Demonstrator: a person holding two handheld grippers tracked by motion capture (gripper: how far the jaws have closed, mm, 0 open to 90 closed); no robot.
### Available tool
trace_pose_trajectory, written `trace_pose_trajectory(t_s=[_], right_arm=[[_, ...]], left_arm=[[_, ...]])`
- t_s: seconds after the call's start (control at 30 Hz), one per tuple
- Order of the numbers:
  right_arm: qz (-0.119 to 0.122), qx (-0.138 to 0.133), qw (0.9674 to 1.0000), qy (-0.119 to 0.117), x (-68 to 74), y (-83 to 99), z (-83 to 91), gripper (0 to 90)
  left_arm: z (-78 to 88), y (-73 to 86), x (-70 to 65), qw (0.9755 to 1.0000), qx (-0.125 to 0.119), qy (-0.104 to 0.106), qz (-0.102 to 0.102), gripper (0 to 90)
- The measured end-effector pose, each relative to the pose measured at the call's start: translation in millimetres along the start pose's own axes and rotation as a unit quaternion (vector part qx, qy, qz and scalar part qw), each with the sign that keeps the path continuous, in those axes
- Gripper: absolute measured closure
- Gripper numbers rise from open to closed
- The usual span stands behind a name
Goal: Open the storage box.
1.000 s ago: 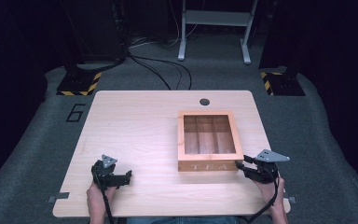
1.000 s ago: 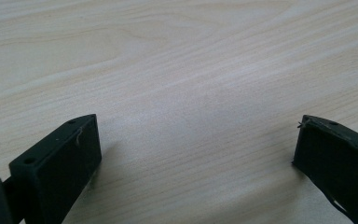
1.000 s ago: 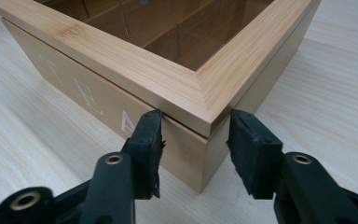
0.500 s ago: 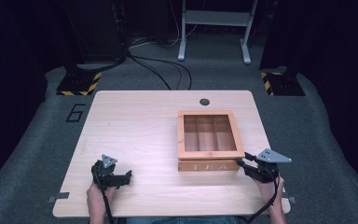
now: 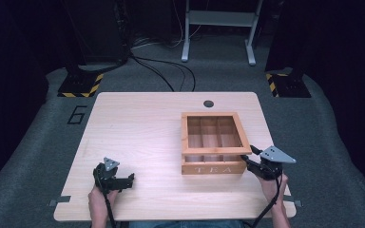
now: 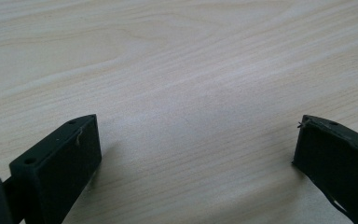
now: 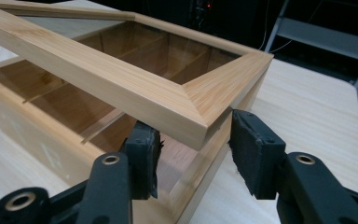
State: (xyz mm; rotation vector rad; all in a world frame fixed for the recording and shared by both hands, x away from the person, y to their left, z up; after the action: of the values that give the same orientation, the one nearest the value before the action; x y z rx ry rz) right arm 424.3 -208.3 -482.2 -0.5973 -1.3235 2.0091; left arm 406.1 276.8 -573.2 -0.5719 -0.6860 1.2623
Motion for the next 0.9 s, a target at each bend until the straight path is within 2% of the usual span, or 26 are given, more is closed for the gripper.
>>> trace_pose_trajectory(t_s=[0.1,0.23,0.33,0.57,0.9], right_arm=[[0.008,-0.007,0.9999,0.007,-2.2,-6.0,-0.8,52.5],[0.007,-0.016,0.9998,0.013,-4.9,-13.2,-2.3,53.2],[-0.001,-0.028,0.9995,0.014,-10.1,-21.2,-2.6,55.0],[-0.018,-0.035,0.9992,0.007,-17.3,-30.2,-6.9,54.7],[-0.025,-0.057,0.9981,0.003,-24.4,-47.8,-8.9,53.6]], left_arm=[[-0.3,-0.1,0.0,1.0000,-0.002,-0.002,0.000,0.3],[-0.1,0.0,-0.1,1.0000,-0.001,-0.002,0.000,0.4],[0.0,0.0,-0.2,1.0000,-0.002,-0.002,0.000,0.3],[0.5,0.2,0.0,1.0000,0.001,0.000,-0.003,0.4],[0.5,0.2,0.1,1.0000,0.001,-0.001,-0.002,0.4]])
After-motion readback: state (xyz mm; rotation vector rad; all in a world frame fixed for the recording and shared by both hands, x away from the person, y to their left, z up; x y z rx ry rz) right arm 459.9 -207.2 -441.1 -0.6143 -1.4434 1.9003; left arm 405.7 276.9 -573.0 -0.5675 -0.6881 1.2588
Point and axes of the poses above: each handheld gripper's, and its own axes: z roughly backward along the jaws, y roughly out of its underside, x roughly to its left, the point moved 6 cm from there along -z, roughly forward along the jaws, and after that the axes turned 12 degrees about -y, right-handed, at the moved point
